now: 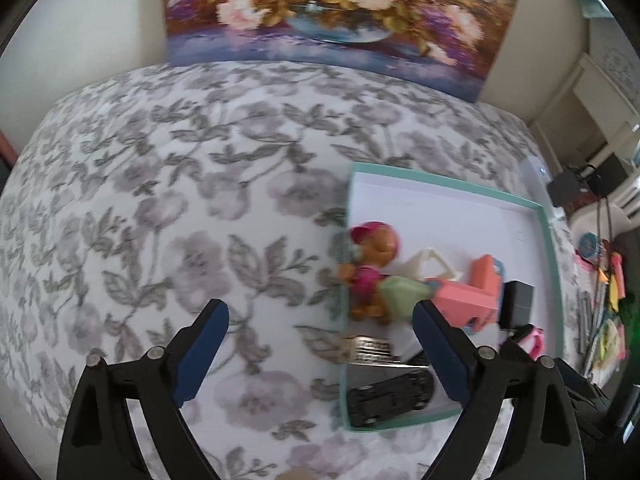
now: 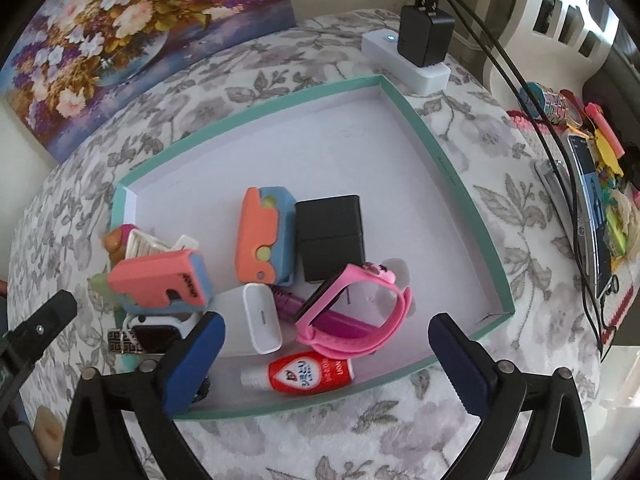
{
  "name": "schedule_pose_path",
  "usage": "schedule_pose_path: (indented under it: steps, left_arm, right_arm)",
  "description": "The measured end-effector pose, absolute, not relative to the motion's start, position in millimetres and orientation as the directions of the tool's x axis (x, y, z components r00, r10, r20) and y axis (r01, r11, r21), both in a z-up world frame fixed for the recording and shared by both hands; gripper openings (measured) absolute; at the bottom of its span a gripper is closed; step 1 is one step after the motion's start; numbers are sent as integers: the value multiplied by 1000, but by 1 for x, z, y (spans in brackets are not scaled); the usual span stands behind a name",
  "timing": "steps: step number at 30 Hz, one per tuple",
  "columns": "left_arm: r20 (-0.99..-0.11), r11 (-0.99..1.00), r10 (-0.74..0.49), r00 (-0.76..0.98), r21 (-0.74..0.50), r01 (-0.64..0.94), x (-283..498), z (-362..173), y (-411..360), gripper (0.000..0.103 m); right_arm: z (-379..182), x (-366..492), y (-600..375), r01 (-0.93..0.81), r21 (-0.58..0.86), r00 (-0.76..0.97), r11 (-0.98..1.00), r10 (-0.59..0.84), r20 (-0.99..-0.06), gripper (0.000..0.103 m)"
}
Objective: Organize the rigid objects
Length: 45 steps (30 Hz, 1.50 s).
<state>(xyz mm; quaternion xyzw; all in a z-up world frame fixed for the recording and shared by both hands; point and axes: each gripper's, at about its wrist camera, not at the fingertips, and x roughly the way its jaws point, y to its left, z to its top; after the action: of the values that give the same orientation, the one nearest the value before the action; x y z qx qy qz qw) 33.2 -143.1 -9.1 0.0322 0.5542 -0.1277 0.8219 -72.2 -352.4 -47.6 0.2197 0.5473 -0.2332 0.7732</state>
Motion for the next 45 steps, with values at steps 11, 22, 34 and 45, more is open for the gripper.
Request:
schedule_pose_path:
  steps: [11,22,34,45]
  left_arm:
    - [-908,973,-131,397,-40,228,22,-1,-112,94]
    - [-888,958,-131,441,0,286,-11,12,-93,93]
    - [-865,960,-104,491,43,277,-37,20,-68,93]
    - [-859,954,-85,505,76,290,-46,24,-68,93]
  right_arm:
    - [-27,-83,-323,558,92,354,825,-137,-925,103]
    - [-6,-101,-293,527,88,394,845,-151,-906,103]
    - [5,-118,-277,515,82,419,853,-167,-892,103]
    - [9,-118,-268,484,46,414,874,-183,-891,103]
